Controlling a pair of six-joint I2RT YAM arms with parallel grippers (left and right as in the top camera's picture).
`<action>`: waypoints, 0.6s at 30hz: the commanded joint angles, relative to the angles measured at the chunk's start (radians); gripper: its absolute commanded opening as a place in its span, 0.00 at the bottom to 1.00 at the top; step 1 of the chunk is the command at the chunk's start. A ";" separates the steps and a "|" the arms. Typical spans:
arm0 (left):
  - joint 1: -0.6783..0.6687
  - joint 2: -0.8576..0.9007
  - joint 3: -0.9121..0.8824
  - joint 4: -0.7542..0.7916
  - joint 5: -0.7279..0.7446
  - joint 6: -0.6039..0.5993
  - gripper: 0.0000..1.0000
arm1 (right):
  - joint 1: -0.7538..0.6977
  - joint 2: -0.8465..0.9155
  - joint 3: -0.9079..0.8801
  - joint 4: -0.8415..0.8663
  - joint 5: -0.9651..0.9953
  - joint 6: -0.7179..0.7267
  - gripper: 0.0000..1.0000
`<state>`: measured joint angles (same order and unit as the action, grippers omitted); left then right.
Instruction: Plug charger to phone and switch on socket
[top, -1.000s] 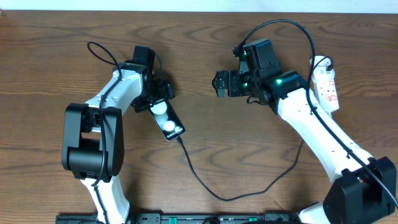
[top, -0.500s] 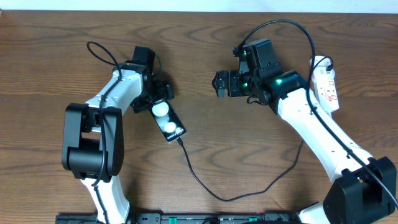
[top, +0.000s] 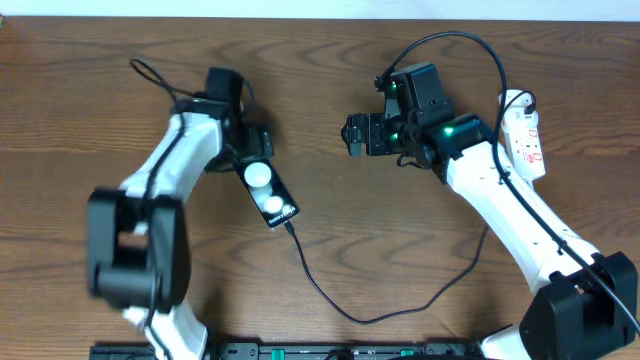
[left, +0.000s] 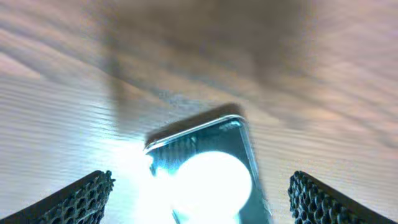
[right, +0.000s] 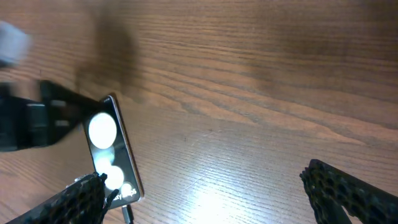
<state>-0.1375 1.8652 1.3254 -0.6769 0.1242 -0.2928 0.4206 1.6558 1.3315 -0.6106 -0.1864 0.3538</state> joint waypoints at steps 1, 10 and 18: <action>0.007 -0.206 0.050 -0.021 -0.039 0.094 0.93 | 0.006 -0.004 0.014 0.002 0.005 -0.018 0.99; 0.007 -0.492 0.049 -0.060 -0.039 0.094 0.93 | 0.006 -0.005 0.014 -0.006 0.003 -0.019 0.99; 0.007 -0.526 0.049 -0.064 -0.039 0.094 0.93 | 0.000 -0.068 0.036 -0.058 -0.033 -0.064 0.99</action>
<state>-0.1375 1.3407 1.3731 -0.7368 0.0978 -0.2119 0.4202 1.6463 1.3323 -0.6491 -0.2054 0.3256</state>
